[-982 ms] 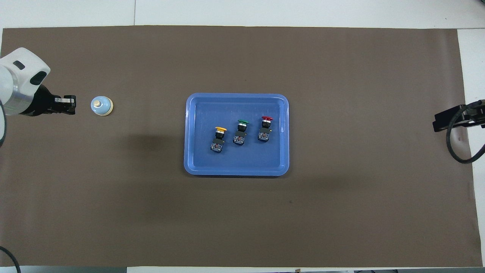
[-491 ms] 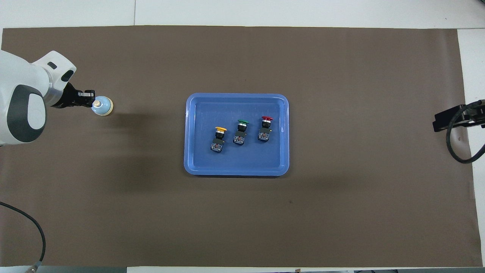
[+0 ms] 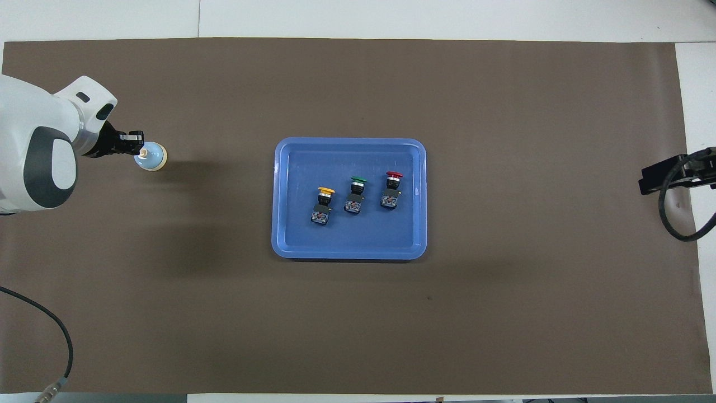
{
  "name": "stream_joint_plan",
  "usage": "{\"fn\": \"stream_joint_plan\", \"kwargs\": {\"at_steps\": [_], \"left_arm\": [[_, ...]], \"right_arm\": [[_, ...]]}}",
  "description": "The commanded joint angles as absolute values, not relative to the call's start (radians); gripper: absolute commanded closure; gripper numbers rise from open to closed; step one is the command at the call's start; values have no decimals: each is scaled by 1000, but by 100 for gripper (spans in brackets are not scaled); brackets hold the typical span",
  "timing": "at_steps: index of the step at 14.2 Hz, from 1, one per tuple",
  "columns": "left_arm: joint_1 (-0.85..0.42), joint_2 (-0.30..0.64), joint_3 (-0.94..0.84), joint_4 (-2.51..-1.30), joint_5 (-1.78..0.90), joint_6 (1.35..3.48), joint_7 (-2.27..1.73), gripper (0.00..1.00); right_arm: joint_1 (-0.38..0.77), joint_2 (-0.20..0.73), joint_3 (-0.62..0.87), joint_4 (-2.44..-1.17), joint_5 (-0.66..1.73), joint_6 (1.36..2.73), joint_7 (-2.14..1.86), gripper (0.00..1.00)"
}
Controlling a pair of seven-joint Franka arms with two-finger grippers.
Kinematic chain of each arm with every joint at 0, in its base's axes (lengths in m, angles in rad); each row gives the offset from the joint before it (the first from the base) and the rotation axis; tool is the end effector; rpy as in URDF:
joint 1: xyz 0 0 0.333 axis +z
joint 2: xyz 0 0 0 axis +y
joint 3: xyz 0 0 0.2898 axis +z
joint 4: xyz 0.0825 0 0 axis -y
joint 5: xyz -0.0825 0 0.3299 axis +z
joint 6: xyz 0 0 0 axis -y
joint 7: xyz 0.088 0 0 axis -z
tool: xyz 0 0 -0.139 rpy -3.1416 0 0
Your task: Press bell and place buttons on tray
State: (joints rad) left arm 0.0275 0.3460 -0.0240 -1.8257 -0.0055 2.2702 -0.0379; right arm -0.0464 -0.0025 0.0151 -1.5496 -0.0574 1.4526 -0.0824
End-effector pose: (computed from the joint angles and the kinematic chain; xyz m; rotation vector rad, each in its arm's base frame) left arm 0.5959 0.0026 0.3296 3.1228 0.0727 0.1537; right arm 0.4836 -0.0237 0.5669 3.0852 0.0726 -0.1507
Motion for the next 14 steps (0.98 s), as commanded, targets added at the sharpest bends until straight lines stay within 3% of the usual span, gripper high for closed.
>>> {"fn": "stream_joint_plan", "kwargs": {"at_steps": [1,5,9,12,14], "left_arm": [[35,373,-26,-1819,-2,2316,-41,100],[35,405,-26,-1873,-2,2417,-40,100],[34,397,-17,-1844,-2,2357,-38,100],[34,338,-5,-1758,-2,2156,-34,100],[34,249,-5,-1749,-2,2060,-37,100]], "right_arm": [[-61,-17,23,-1563,-49,1460,-94,0],[-61,-17,23,-1565,-49,1460,-92,0],[-61,-17,23,-1563,-49,1460,-92,0],[-61,-17,23,-1565,-49,1460,-94,0],[-61,-17,23,-1565,-49,1460,-94,0]]}}
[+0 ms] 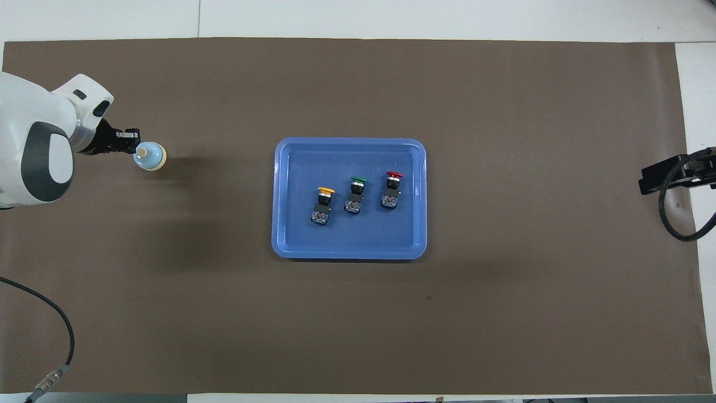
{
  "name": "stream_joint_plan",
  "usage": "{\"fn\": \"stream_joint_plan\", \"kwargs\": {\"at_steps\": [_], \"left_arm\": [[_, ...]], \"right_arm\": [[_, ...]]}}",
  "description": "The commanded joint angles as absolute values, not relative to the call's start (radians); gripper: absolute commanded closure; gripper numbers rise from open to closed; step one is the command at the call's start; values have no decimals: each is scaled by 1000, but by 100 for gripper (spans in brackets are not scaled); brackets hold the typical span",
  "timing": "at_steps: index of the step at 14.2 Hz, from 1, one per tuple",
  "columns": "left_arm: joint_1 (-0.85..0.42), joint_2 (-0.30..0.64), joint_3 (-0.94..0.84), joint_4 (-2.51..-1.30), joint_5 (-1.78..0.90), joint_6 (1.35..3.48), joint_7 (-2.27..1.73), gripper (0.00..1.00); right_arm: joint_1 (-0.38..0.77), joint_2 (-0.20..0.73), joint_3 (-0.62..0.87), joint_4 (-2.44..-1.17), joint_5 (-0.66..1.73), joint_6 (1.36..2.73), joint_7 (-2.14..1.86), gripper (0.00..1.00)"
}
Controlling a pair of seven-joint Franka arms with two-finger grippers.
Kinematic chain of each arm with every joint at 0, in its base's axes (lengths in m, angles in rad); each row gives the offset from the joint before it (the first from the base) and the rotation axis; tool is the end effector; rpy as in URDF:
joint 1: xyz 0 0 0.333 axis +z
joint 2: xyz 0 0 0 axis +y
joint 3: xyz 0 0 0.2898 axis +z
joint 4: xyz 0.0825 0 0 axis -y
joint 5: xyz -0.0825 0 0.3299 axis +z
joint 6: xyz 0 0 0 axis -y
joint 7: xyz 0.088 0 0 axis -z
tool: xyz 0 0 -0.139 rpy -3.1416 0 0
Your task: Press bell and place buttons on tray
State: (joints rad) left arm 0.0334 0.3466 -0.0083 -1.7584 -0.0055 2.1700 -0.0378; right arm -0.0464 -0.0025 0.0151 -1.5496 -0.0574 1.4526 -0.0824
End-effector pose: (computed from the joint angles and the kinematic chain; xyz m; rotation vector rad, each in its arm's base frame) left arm 0.5986 0.0150 0.3476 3.1303 0.1040 0.1018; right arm 0.4836 -0.0237 0.5669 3.0852 0.0726 -0.1507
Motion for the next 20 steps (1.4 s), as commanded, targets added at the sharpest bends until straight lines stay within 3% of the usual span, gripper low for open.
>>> {"fn": "stream_joint_plan", "kwargs": {"at_steps": [1,2,5,6,12,20], "left_arm": [[32,209,-6,-1744,-3,2021,-38,91],[31,172,-8,-1743,-5,1990,-38,78],[22,42,-9,-1750,-5,1869,-38,13],[20,6,-9,-1752,-5,1829,-38,0],[3,-121,-20,-1749,-11,1658,-46,0],[-38,-71,-31,-1664,-21,1554,-48,0]], "right_arm": [[-61,-17,23,-1565,-49,1460,-94,0],[-61,-17,23,-1565,-49,1460,-94,0],[-61,-17,23,-1565,-49,1460,-94,0],[-61,-17,23,-1565,-49,1460,-94,0],[-61,-17,23,-1565,-49,1460,-94,0],[-54,-17,23,-1565,-49,1460,-94,0]]}}
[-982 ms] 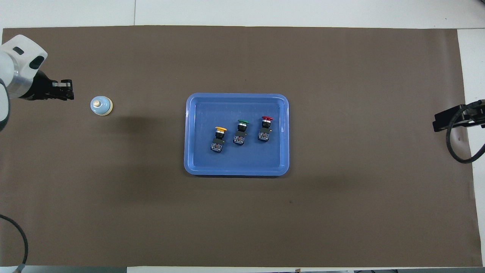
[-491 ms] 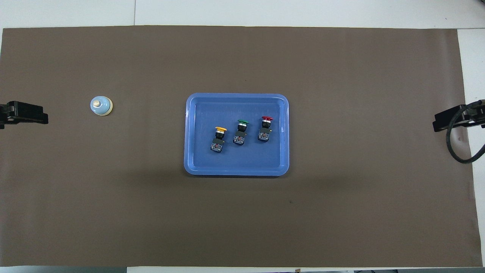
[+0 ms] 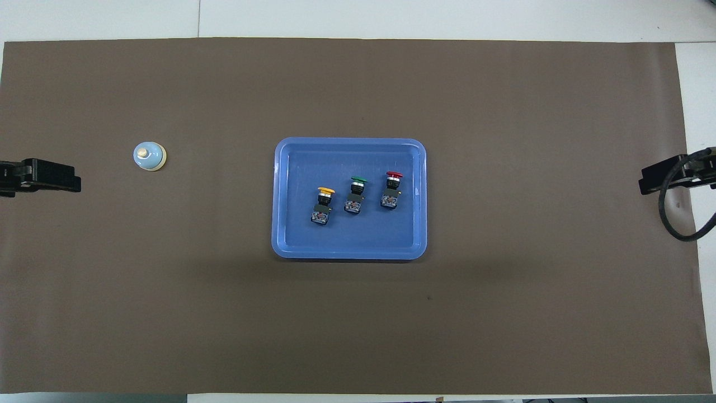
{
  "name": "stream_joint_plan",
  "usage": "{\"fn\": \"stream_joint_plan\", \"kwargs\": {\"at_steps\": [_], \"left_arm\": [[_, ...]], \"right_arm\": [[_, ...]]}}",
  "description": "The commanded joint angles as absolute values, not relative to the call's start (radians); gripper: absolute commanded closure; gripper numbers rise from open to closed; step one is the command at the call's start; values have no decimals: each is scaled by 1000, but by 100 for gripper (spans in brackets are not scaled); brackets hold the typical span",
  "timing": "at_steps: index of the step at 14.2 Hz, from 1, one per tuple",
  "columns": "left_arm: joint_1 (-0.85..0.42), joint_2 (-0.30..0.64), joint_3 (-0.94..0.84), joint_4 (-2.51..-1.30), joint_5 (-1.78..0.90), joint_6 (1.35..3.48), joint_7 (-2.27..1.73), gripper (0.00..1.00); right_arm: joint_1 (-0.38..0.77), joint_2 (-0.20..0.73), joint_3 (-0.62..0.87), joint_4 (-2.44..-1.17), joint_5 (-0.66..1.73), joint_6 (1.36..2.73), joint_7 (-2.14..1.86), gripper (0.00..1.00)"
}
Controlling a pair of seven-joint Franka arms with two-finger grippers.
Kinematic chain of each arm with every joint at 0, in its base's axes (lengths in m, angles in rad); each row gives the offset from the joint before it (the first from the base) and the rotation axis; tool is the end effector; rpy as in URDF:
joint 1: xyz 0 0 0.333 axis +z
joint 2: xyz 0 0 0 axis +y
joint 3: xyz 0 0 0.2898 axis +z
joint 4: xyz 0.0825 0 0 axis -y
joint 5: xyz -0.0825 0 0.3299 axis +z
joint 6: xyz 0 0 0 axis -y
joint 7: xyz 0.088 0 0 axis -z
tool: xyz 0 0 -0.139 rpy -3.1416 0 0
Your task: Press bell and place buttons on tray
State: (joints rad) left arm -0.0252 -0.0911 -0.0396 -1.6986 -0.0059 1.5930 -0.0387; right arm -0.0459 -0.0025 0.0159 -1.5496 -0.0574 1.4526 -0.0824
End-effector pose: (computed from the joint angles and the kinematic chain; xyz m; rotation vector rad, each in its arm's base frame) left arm 0.4734 -0.0323 0.5591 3.1397 -0.0404 -0.0230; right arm 0.4836 -0.0230 0.5669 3.0851 0.0746 -0.1507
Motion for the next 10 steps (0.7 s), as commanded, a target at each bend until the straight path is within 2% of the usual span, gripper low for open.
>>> {"fn": "stream_joint_plan", "kwargs": {"at_steps": [1,10], "left_arm": [[-38,-71,-31,-1664,-21,1551,-45,0],[-40,-74,-32,-1666,-26,1548,-15,0]], "right_arm": [[-54,-17,23,-1563,-49,1460,-94,0],[-54,-17,23,-1565,-49,1460,-94,0]]}}
